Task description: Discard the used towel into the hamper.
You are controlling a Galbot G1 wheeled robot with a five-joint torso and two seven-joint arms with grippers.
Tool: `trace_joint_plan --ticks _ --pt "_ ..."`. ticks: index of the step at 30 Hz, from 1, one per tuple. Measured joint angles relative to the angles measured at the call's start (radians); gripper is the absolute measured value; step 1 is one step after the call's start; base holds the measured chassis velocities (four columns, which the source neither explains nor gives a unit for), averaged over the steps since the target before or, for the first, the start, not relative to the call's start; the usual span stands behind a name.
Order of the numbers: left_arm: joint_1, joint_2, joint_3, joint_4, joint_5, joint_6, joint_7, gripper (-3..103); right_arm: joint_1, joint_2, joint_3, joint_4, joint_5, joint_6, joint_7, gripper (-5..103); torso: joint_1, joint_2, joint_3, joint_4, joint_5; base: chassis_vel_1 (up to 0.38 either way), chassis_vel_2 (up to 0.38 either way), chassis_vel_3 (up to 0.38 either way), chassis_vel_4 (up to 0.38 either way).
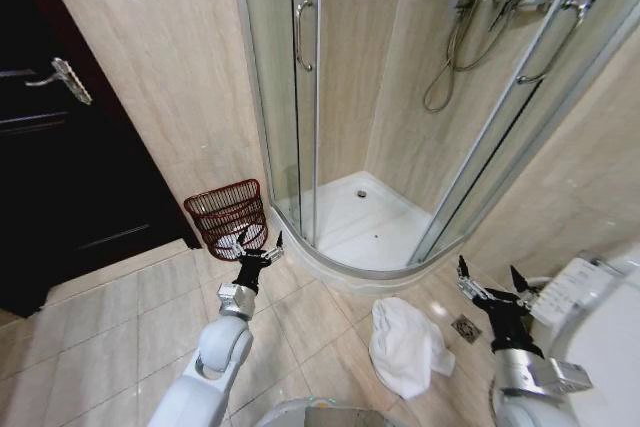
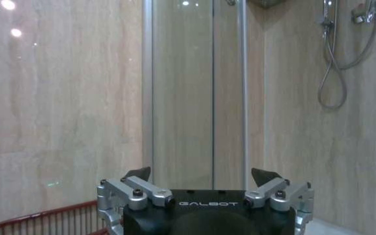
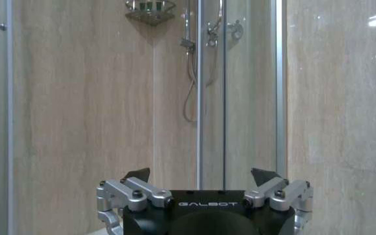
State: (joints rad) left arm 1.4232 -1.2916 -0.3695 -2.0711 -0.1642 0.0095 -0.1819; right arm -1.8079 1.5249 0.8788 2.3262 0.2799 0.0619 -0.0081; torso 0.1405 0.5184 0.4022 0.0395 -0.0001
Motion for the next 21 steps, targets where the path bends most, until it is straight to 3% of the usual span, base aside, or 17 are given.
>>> trace_joint_plan --ticks 21 --pt "0.012 0.000 -0.016 -0.022 -0.015 0.014 0.007 100 0.017 0.002 -0.002 -0.015 0.007 0.027 0.007 100 0.006 0.013 0.008 0.0001 0.0000 0.002 -0.004 -0.002 0.000"
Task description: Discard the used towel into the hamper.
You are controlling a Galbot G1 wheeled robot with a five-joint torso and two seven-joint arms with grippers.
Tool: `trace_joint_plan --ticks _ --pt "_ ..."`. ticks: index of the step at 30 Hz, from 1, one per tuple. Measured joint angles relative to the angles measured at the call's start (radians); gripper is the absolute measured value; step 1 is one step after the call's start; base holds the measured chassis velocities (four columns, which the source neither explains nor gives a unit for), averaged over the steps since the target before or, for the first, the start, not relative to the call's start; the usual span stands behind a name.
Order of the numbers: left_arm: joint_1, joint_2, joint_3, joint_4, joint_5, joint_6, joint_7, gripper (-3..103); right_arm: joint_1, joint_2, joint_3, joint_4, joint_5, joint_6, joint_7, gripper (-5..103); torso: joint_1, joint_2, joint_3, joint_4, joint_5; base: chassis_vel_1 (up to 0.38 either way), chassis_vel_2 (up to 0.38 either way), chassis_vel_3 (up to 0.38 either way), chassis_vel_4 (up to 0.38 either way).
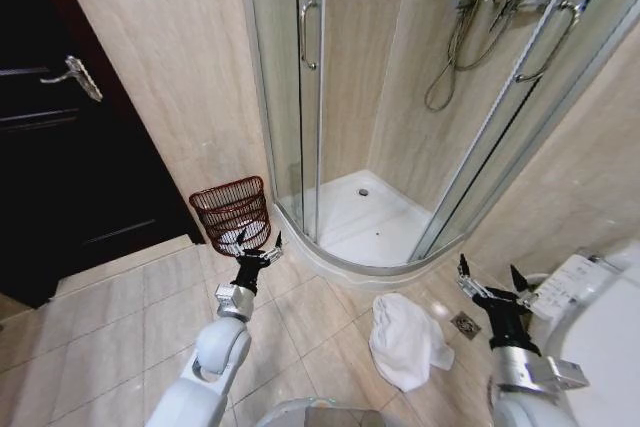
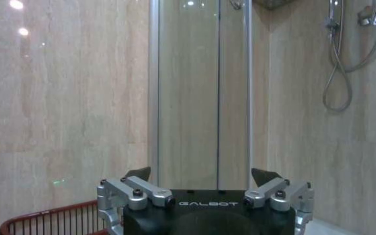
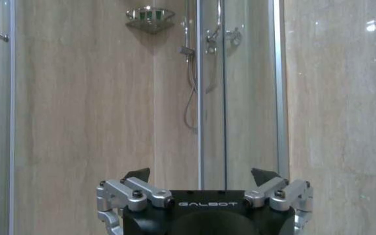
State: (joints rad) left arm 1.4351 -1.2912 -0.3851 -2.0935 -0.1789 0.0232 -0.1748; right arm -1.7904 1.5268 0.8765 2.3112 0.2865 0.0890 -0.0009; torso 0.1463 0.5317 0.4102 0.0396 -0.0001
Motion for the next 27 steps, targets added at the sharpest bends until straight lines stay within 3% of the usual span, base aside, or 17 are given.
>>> trace_joint_plan --ticks 10,18,21,24,27 --pt "0.001 0.002 -0.001 -0.012 -0.007 0.006 0.003 100 -0.007 0.003 0.003 0.009 0.000 0.002 -0.001 100 0.016 0.040 0.024 0.0000 0.0000 0.000 0.000 0.000 0.000" --pt "0.012 0.011 -0.014 -0.041 -0.023 0.036 -0.035 100 -0.004 0.001 0.005 0.020 0.005 -0.004 -0.009 100 0.030 0.075 0.045 -0.0001 0.0000 0.000 0.000 0.000 0.000" --pt "0.014 0.013 -0.016 -0.049 -0.020 0.045 -0.066 100 -0.003 -0.001 0.005 0.030 0.010 -0.014 -0.016 100 0.037 0.089 0.052 0.0000 0.0001 0.000 0.000 0.000 0.000" --pt "-0.005 0.013 -0.034 -0.054 -0.018 0.077 -0.150 100 0.003 -0.016 0.006 0.043 0.026 -0.039 -0.027 100 0.045 0.108 0.063 0.0000 -0.0001 0.000 0.000 0.000 0.000" --pt "-0.017 0.020 -0.066 -0.058 -0.020 0.097 -0.170 100 0.021 -0.022 0.007 0.049 0.040 -0.067 -0.028 100 0.050 0.120 0.069 -0.0001 0.0000 0.000 0.000 0.000 0.000"
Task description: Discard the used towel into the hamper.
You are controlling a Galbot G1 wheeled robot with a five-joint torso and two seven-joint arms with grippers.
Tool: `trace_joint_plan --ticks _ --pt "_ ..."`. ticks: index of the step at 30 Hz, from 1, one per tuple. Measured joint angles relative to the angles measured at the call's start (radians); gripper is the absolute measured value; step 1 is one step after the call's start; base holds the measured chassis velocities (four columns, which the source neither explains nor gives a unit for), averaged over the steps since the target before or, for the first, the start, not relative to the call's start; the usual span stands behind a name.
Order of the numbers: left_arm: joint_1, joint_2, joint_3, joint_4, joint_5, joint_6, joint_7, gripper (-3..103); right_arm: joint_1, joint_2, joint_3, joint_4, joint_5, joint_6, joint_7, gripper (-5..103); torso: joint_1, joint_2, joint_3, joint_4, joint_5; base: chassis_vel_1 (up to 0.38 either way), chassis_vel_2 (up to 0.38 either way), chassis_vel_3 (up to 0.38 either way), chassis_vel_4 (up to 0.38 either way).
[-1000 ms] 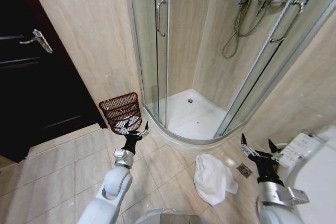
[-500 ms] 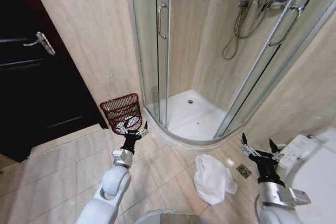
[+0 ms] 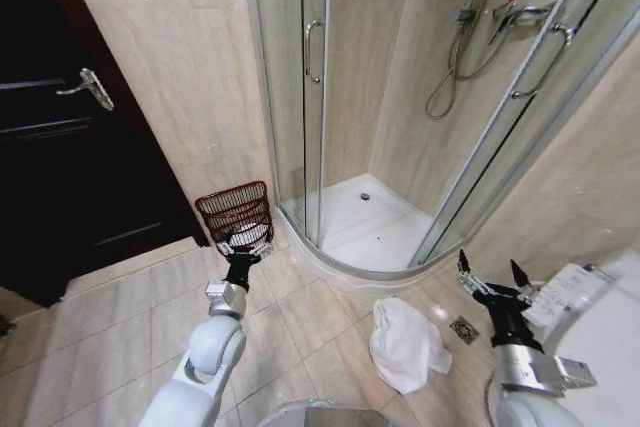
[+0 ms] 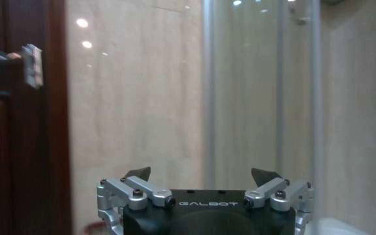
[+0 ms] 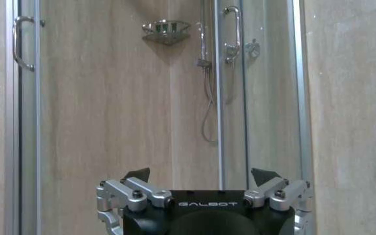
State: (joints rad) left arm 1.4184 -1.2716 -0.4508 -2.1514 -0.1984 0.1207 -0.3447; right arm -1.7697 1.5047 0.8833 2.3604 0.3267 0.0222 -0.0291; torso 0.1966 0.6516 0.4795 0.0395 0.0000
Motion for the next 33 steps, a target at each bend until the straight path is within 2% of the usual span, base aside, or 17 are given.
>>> trace_joint_plan --ticks 8,13,22,33 --pt "0.023 0.008 -0.126 -0.040 -0.003 0.017 0.027 100 0.083 -0.020 -0.045 0.004 0.012 -0.092 -0.008 100 0.013 0.036 0.023 0.0002 0.0000 0.000 0.000 0.000 0.000" --pt "0.068 -0.009 -0.172 -0.071 0.004 0.009 0.046 100 0.117 -0.023 -0.059 0.011 0.010 -0.112 -0.011 100 0.018 0.048 0.030 0.0002 -0.0001 0.000 0.000 0.000 0.000" --pt "0.107 -0.009 -0.185 -0.130 -0.002 0.011 0.063 100 0.096 -0.027 -0.043 0.049 0.020 -0.113 -0.009 100 0.034 0.083 0.048 0.0002 0.0000 0.000 0.000 0.000 0.000" --pt "0.143 -0.006 -0.180 -0.150 0.003 0.009 0.051 100 0.071 -0.019 -0.042 0.063 0.020 -0.106 -0.012 100 0.054 0.129 0.075 0.0002 0.0000 0.000 0.000 0.000 0.000"
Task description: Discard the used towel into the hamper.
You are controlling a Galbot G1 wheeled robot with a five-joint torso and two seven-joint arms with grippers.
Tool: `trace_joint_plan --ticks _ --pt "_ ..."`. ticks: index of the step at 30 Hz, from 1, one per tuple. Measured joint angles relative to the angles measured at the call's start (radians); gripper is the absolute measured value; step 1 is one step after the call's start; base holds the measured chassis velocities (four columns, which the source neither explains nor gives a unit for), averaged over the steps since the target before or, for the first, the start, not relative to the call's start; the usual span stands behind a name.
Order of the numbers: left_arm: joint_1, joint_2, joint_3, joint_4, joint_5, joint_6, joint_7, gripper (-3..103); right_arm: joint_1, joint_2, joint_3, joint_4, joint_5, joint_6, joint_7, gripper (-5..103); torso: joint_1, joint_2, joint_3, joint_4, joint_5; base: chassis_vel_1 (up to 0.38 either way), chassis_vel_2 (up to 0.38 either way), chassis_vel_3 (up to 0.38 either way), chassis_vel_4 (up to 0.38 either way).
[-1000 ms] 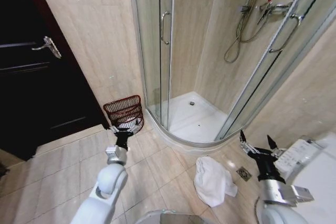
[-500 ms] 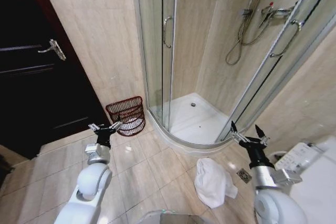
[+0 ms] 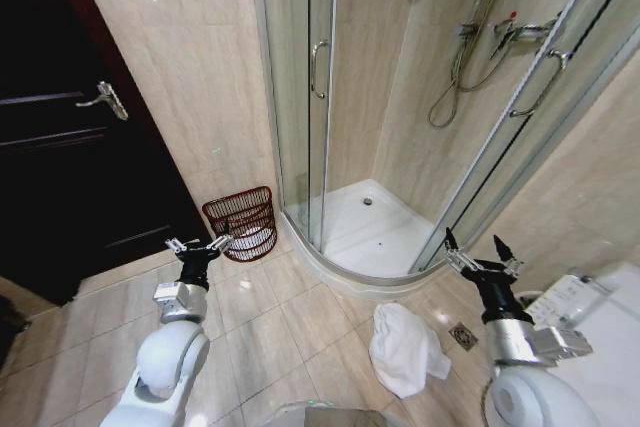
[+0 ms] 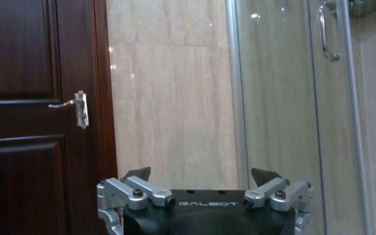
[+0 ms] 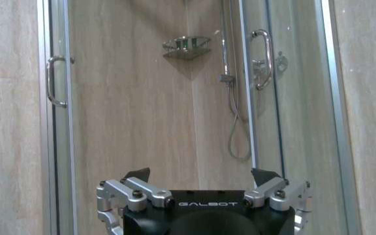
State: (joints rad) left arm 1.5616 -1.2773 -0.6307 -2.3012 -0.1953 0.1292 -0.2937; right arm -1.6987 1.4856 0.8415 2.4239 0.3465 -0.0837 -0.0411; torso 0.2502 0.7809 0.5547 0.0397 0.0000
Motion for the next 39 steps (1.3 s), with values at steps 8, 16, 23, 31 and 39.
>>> trace_joint_plan --ticks 8,16,23,31,39 --pt "0.005 0.008 -0.001 -0.011 0.001 -0.003 0.004 100 -0.032 -0.006 0.005 0.007 -0.009 0.021 -0.029 100 0.017 0.041 0.024 0.0000 0.0000 0.000 0.000 0.000 0.000" --pt "0.028 -0.014 0.003 -0.032 0.036 -0.002 0.003 100 -0.032 -0.005 -0.008 0.012 -0.008 0.021 -0.039 100 0.033 0.079 0.046 0.0001 0.0000 0.000 0.000 0.000 0.000" --pt "0.035 -0.034 -0.002 -0.038 0.048 -0.001 0.004 100 -0.045 -0.011 -0.010 0.009 -0.007 0.028 -0.043 100 0.047 0.110 0.063 -0.0001 0.0000 0.000 0.000 0.000 0.000" --pt "0.026 -0.053 -0.008 -0.061 0.067 0.018 0.030 100 -0.057 -0.041 -0.008 0.021 0.005 0.022 -0.027 100 0.062 0.145 0.084 0.0000 0.0001 0.000 0.000 0.000 0.000" --pt "0.002 -0.084 0.028 -0.080 0.102 0.035 0.053 100 -0.058 -0.061 0.002 0.034 0.019 0.025 -0.016 100 0.079 0.181 0.103 0.0000 0.0000 0.000 0.000 0.000 0.000"
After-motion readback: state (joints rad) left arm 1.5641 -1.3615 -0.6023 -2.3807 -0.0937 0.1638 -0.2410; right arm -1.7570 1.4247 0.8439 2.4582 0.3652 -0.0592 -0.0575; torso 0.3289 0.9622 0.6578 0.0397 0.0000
